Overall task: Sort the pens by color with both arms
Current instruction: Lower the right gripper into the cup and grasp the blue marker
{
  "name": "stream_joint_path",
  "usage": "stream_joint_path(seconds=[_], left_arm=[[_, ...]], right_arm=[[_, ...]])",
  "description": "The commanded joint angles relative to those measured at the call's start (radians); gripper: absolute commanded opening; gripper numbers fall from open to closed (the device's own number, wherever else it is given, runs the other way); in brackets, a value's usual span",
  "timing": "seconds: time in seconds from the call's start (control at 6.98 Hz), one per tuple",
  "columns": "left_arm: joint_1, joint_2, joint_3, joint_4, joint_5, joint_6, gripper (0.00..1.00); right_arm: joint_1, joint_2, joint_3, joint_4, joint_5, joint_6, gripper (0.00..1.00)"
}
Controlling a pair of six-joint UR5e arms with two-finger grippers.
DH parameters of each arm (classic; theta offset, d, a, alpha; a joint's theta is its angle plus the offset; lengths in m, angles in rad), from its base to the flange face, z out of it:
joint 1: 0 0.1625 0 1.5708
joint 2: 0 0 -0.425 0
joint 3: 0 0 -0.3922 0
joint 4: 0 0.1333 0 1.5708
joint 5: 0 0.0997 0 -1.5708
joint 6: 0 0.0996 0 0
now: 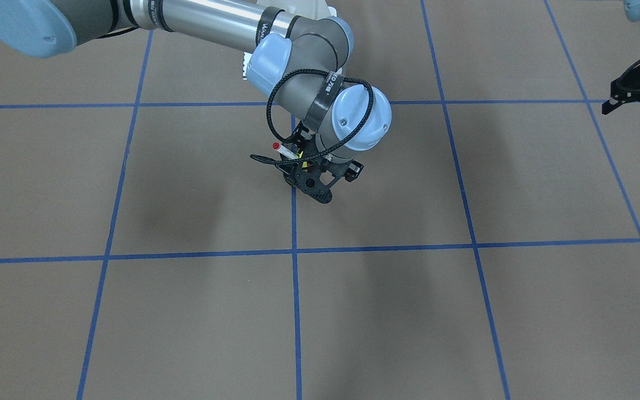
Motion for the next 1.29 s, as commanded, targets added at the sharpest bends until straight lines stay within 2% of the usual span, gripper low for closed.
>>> stream_joint_path(seconds=[0.0, 0.29, 0.57, 1.15], left_arm=[[0.0, 0.002, 0.0, 0.0, 0.0, 0.0, 0.99], [0.0, 0.002, 0.0, 0.0, 0.002, 0.0, 0.99], [0.0, 0.002, 0.0, 0.0, 0.002, 0.0, 0.99], [0.0, 0.002, 0.0, 0.0, 0.0, -0.002, 0.99]], right_arm=[[-0.015, -0.005, 0.006, -0.006, -0.001, 0.008, 0.8], [-0.012, -0.003, 0.008, -0.019, -0.003, 0.008, 0.67], [-0.007, -0.006, 0.008, -0.023, -0.004, 0.008, 0.6], [-0.009, -0.031, 0.032, -0.024, 0.005, 0.019, 0.58]])
